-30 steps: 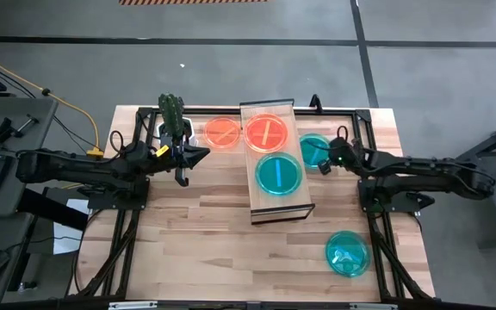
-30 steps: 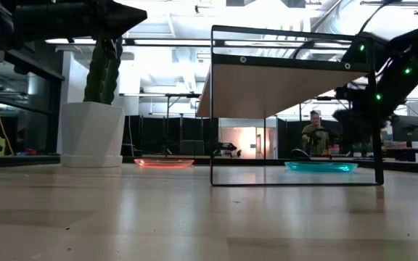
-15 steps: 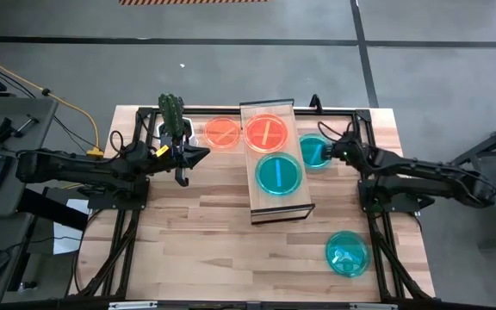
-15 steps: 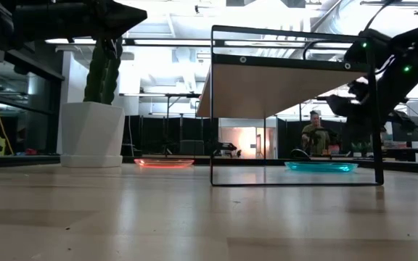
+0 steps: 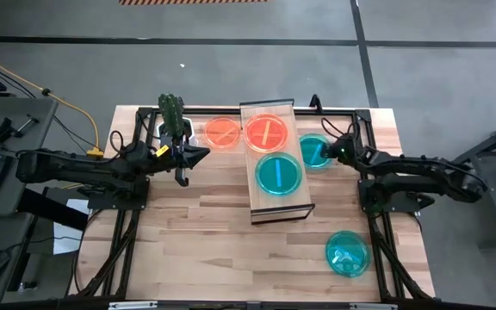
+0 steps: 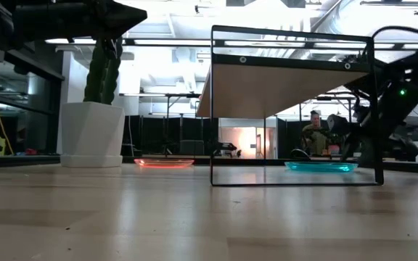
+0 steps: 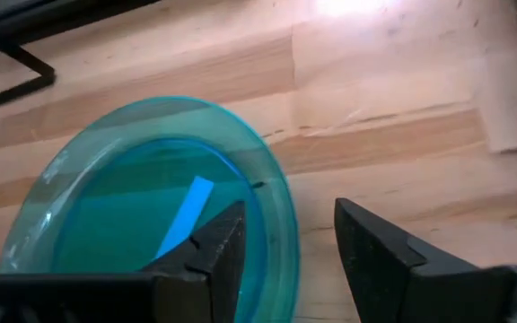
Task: Place and stack plates onto a shelf
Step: Stack the top blue plate on top of the blue plate on the shelf
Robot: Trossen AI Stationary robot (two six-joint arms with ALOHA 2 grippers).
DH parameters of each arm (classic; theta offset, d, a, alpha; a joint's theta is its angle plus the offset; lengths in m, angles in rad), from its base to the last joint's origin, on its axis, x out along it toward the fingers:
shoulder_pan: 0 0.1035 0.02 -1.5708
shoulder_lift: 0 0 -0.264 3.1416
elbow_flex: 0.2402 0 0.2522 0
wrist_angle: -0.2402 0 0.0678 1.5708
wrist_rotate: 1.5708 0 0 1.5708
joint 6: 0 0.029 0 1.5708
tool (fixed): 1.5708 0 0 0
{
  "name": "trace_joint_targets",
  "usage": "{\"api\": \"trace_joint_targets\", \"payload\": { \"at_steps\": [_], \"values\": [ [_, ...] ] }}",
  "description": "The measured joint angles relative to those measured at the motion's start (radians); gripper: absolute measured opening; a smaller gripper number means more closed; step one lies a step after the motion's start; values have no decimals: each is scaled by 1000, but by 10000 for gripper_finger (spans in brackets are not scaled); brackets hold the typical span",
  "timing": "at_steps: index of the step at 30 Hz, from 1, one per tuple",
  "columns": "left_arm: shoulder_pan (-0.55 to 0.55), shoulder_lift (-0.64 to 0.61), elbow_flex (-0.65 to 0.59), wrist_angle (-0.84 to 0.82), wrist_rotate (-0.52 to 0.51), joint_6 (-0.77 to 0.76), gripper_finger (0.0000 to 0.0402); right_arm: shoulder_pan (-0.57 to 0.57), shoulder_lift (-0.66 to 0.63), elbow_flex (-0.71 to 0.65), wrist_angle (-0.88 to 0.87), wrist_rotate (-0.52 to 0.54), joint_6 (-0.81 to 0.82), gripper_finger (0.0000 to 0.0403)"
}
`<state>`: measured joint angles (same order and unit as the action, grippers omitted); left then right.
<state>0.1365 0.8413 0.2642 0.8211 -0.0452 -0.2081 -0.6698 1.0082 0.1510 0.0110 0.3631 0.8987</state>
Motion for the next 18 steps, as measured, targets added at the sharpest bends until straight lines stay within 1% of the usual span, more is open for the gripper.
{"api": "trace_joint_targets", "payload": {
  "at_steps": [6, 11, 14, 18],
  "values": [
    [0, 0, 0, 0, 0, 0, 0, 0, 67, -67, 176, -1, 55, 154],
    [0, 0, 0, 0, 0, 0, 0, 9, 79, -61, 179, 21, 72, 149],
    [0, 0, 0, 0, 0, 0, 0, 9, 80, -61, 178, 26, 73, 131],
    [0, 0, 0, 4, 0, 0, 0, 9, 89, -62, 182, 42, 77, 81]
  ]
}}
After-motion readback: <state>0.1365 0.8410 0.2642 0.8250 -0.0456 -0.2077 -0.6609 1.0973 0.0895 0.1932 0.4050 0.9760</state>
